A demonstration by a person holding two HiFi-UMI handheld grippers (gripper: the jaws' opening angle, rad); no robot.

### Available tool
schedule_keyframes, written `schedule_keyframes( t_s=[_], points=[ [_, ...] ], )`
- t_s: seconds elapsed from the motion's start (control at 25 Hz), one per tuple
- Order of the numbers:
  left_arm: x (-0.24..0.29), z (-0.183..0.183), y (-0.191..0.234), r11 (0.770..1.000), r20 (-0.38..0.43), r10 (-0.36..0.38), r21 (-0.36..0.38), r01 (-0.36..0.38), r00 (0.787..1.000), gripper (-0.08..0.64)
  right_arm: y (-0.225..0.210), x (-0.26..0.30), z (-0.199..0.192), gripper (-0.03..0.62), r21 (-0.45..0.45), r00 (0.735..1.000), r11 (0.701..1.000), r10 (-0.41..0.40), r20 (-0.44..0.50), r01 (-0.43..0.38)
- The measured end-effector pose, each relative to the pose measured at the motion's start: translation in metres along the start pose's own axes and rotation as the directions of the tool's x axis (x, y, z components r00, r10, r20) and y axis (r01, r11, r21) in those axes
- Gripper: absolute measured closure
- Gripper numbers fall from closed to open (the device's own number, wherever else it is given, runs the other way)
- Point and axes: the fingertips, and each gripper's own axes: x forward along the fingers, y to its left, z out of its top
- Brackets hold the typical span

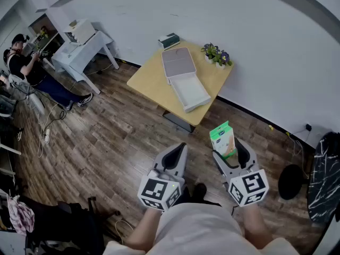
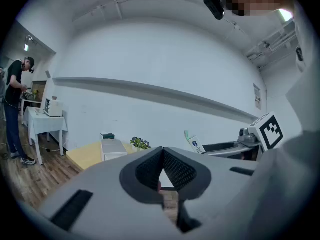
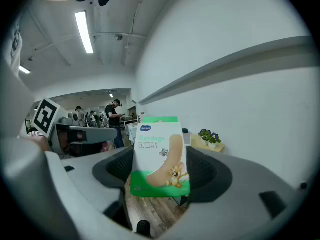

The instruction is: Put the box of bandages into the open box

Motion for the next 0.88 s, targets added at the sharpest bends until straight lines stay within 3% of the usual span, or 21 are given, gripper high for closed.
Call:
schedule_keyframes(
  t_s=[0.88],
  points=[
    [0.002, -0.015, 0.007, 0.999, -0.035, 0.031, -0.010, -0.031, 0.999, 0.557, -0.017, 0.002, -0.013, 0.253, 0.060, 1.000, 0.998, -0.013, -0.016, 0.014]
  ],
)
